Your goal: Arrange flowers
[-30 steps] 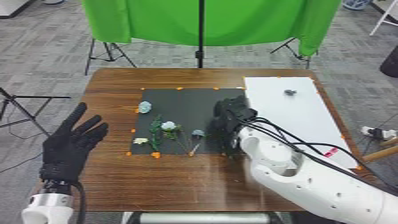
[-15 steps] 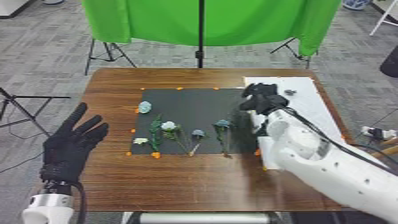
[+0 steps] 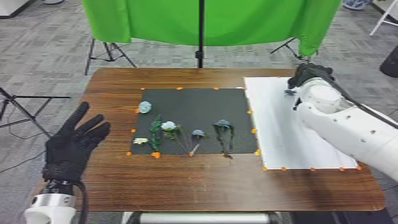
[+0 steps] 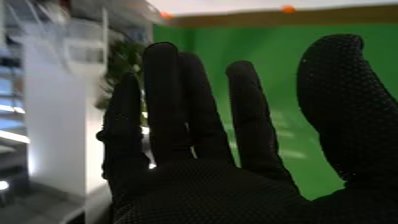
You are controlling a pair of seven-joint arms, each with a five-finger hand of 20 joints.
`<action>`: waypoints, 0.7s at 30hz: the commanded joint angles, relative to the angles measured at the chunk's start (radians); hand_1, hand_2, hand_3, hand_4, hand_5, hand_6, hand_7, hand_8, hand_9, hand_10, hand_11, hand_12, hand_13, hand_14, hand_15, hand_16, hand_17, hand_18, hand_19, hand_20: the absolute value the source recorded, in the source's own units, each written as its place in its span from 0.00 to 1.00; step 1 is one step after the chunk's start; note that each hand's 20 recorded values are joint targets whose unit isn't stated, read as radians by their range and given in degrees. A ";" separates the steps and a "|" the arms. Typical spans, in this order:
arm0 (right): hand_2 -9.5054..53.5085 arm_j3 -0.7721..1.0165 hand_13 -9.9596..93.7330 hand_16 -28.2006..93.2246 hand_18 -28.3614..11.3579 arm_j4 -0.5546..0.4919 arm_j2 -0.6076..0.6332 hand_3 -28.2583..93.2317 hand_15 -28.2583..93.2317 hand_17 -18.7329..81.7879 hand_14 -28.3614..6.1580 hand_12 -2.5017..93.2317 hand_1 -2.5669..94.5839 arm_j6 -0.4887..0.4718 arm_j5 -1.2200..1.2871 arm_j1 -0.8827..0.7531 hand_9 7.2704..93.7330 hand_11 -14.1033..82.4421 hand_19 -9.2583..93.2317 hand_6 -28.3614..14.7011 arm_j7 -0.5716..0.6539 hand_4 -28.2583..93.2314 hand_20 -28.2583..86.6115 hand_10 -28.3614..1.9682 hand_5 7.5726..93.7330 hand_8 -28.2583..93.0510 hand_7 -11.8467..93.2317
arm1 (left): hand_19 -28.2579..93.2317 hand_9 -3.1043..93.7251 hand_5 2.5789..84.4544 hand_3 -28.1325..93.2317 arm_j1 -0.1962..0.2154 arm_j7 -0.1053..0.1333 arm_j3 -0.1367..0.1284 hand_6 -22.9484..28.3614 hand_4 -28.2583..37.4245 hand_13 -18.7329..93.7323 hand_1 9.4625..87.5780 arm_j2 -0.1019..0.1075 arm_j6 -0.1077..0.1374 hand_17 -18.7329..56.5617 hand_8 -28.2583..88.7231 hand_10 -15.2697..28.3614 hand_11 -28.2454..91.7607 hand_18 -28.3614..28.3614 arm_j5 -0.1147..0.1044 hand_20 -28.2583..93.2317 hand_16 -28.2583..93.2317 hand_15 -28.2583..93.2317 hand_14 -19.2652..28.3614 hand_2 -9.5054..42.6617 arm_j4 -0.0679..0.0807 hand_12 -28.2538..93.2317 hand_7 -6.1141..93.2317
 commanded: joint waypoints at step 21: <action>0.00 -0.095 0.88 0.43 0.27 -0.012 0.034 0.64 0.73 0.54 0.80 0.33 0.71 0.153 -0.147 -0.111 1.00 0.33 0.93 0.81 -0.054 0.00 0.68 0.79 0.96 0.24 0.25 | 0.57 0.36 0.36 0.87 -0.051 -0.004 0.026 0.54 0.00 0.38 0.18 0.020 -0.001 0.18 0.15 0.80 0.42 1.00 -0.017 0.61 0.18 0.63 1.00 0.30 0.031 0.33 0.19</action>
